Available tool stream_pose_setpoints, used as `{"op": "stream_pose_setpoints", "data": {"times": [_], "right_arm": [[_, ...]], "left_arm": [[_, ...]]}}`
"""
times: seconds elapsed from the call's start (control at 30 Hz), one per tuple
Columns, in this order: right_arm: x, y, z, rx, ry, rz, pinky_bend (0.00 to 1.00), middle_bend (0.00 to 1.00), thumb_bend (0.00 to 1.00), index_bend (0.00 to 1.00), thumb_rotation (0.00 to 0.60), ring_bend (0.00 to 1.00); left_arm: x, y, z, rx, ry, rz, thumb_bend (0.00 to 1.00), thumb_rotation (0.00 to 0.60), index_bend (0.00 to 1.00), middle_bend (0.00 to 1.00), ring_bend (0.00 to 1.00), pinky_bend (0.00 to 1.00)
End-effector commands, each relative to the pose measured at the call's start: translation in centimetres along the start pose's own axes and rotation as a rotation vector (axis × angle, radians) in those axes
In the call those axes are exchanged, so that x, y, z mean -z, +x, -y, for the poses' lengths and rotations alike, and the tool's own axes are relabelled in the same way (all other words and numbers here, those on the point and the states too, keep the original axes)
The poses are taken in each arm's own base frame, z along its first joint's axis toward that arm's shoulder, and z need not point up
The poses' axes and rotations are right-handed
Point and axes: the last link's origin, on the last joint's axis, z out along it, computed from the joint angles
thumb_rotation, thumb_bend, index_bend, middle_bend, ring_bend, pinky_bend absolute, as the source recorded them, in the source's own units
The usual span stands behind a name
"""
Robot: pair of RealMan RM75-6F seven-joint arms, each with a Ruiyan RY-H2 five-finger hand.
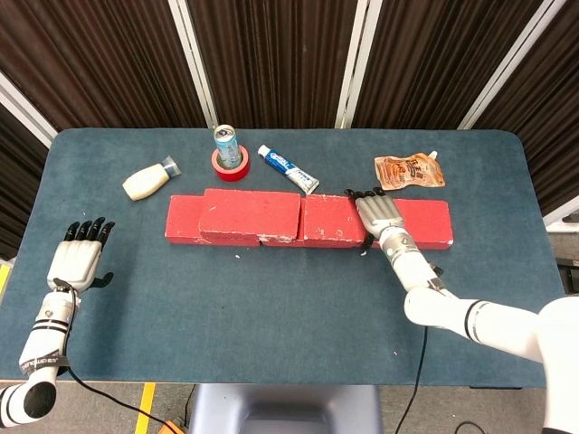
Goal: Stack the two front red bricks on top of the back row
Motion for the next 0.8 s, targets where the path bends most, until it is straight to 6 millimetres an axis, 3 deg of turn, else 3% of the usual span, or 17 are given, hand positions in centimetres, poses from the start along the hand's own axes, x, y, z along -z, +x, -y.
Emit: {"op": "stream_pose_setpoints", "data": {"times": [0.03, 0.8], "right_arm": [[-0.13, -0.05, 0.27, 0.003, 0.002, 0.003, 0.00, 0.32, 0.04, 0.14, 0.600, 0.23], [-0.96, 0.08, 0.95, 0.008, -0.006, 0.007, 0.00, 0.32, 0.04, 0.14, 0.600, 0.23]], "left_arm": [[-0.02, 0.00, 0.07, 0.001, 0.001, -0.001, 0.26, 0.600, 0.00, 0.00, 0.00, 0.00], [-0.26, 0.02, 0.10, 0.001, 0.001, -0.003, 0.26, 0.600, 0.00, 0.00, 0.00, 0.00]]}}
